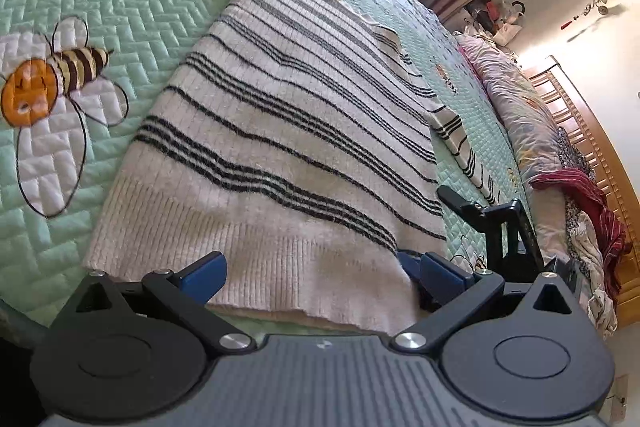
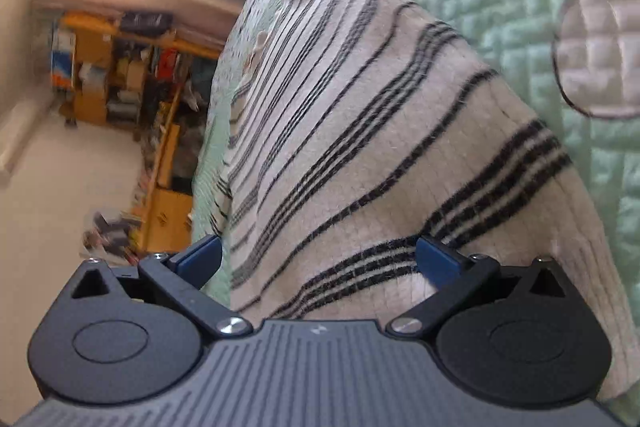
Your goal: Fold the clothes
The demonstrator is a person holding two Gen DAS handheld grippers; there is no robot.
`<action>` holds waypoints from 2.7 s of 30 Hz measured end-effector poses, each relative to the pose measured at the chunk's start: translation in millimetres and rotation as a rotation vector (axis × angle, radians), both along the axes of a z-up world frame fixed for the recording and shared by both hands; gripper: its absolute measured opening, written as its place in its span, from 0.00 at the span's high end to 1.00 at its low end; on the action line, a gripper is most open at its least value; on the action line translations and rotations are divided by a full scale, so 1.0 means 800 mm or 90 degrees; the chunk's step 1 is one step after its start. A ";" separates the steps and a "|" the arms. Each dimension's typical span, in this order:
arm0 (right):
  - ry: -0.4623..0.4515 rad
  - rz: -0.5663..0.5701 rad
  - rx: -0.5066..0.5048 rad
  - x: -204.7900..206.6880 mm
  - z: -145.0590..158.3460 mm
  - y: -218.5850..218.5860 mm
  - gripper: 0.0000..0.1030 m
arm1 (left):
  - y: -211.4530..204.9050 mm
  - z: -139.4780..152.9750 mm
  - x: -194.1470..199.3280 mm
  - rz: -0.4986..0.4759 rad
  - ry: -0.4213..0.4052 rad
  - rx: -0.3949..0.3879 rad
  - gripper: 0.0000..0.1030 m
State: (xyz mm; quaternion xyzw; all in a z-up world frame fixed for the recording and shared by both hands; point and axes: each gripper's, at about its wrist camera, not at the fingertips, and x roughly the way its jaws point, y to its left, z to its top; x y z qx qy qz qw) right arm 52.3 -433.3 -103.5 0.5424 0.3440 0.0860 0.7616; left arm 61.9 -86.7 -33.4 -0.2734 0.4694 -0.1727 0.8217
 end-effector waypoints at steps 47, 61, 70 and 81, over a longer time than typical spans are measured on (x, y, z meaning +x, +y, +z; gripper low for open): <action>-0.025 0.088 -0.066 -0.087 0.024 -0.036 0.15 | -0.012 -0.051 0.065 -0.028 0.063 0.019 0.01; 0.008 0.169 -0.068 -0.038 0.026 0.027 0.11 | 0.017 -0.039 0.065 -0.004 0.043 0.105 0.01; -0.037 0.164 0.021 0.003 0.042 0.065 0.05 | 0.015 -0.046 0.072 -0.012 0.050 0.128 0.01; -0.015 0.128 -0.034 -0.030 0.048 0.049 0.10 | 0.003 -0.003 0.055 -0.040 -0.048 0.120 0.01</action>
